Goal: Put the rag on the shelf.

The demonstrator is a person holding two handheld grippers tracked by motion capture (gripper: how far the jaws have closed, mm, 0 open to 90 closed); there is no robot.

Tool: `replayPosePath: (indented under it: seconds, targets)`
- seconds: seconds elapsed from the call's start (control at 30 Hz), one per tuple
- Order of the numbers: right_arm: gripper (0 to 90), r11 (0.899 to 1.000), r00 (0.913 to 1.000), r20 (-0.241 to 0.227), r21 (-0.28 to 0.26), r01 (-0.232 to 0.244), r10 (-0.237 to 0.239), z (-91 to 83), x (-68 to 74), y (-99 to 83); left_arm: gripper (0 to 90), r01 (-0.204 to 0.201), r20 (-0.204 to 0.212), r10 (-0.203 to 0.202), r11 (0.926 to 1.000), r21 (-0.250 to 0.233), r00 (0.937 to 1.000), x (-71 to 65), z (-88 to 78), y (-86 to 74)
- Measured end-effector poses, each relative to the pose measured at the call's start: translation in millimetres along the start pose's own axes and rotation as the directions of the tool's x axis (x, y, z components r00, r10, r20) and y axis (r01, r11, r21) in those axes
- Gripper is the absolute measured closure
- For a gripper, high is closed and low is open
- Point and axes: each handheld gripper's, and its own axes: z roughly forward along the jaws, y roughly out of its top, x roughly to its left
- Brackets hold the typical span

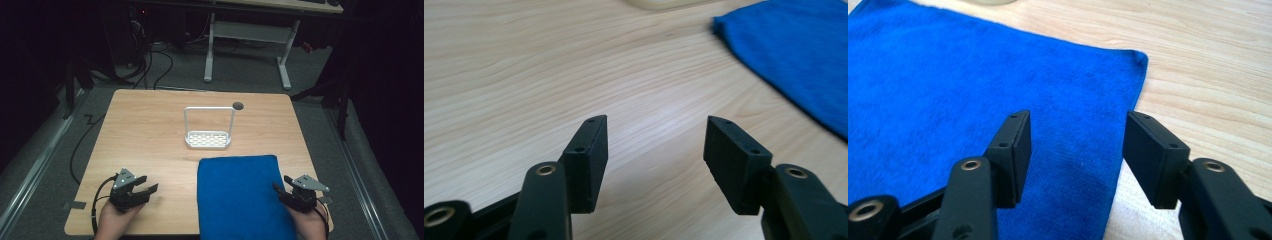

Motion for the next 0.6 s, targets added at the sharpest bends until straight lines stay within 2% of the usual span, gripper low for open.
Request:
replayPosePath:
  seconds: [0.1,0.13,0.27,0.47,0.6]
  targets:
    - [45.5,1.0,0.9998,0.003,-0.01,-0.021,0.022,0.8,-1.6,0.1,43.2,0.049,0.001,-0.049,0.9987,-0.012,0.9988,8.6,-0.8,-1.4]
    - [45.7,0.999,0.9995,0.003,-0.01,-0.033,0.033,0.8,-1.7,-0.3,43.2,0.052,-0.002,-0.053,0.9985,-0.016,0.9986,10.5,-0.3,-1.3]
    - [44.9,0.999,0.9991,0.006,-0.012,-0.041,0.041,0.0,-4.4,-0.7,41.4,0.042,-0.022,-0.043,0.9988,-0.024,0.9988,11.5,0.1,-2.0]
    - [46.8,0.998,0.9984,0.02,-0.028,-0.052,0.053,-0.3,-5.5,-0.4,41.4,0.029,-0.029,-0.03,0.9988,-0.039,0.9991,10.3,-0.5,-2.4]
    - [49.1,0.998,0.9983,0.007,-0.017,-0.058,0.058,0.0,-6.3,0.2,39.6,0.029,-0.033,-0.031,0.9982,-0.052,0.999,10.5,-0.3,-2.3]
